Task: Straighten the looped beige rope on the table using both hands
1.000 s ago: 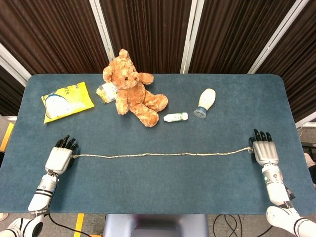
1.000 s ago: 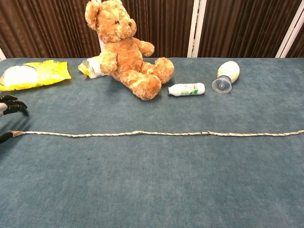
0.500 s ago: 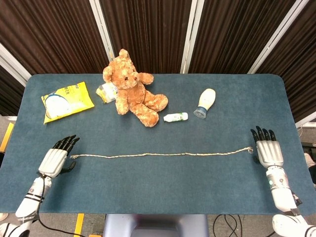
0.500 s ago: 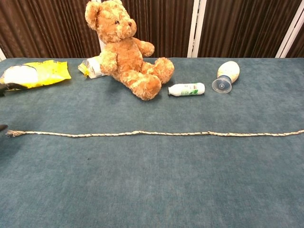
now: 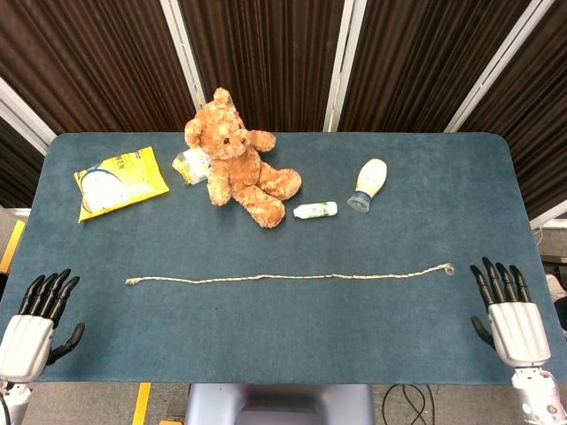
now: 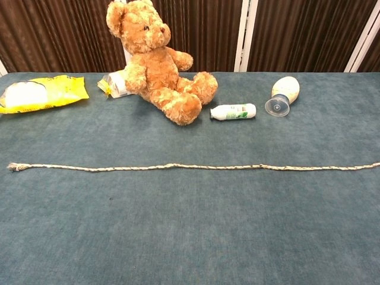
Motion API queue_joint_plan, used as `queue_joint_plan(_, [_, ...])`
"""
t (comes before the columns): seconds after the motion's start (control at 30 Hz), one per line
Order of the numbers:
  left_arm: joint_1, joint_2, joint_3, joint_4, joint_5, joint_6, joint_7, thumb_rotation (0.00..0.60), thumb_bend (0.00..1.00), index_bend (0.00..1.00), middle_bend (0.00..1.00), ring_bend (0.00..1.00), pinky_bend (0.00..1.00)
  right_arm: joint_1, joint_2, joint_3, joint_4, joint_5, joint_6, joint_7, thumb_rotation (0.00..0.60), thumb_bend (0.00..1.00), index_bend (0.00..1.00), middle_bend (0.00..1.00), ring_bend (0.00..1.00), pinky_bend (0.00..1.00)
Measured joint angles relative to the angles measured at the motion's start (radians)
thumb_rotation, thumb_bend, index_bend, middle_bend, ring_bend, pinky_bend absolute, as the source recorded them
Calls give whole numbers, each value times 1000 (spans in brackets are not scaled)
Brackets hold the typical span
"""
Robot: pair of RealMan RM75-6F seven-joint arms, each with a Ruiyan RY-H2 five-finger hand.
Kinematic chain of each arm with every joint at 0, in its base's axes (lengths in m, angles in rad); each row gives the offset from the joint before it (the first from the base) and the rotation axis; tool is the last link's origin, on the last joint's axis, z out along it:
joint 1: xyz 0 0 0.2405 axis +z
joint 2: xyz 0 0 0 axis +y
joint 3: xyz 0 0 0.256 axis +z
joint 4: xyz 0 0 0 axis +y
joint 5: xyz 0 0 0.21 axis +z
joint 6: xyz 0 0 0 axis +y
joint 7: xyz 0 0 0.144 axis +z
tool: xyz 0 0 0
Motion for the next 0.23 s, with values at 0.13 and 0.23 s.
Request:
queue_joint_plan(0.13, [10,19,3,-1,-3,-7,-4,600,379,0,0,0,36,-15,9,-5,2,-22,33,31,600,342,0,0,0,0])
queue_joint_plan(0.23, [12,32,-5,-4,-13,-29,-18,600,380,0,0,0,36,-24,19,2,2,-24,27,52,600,342,0,0,0,0])
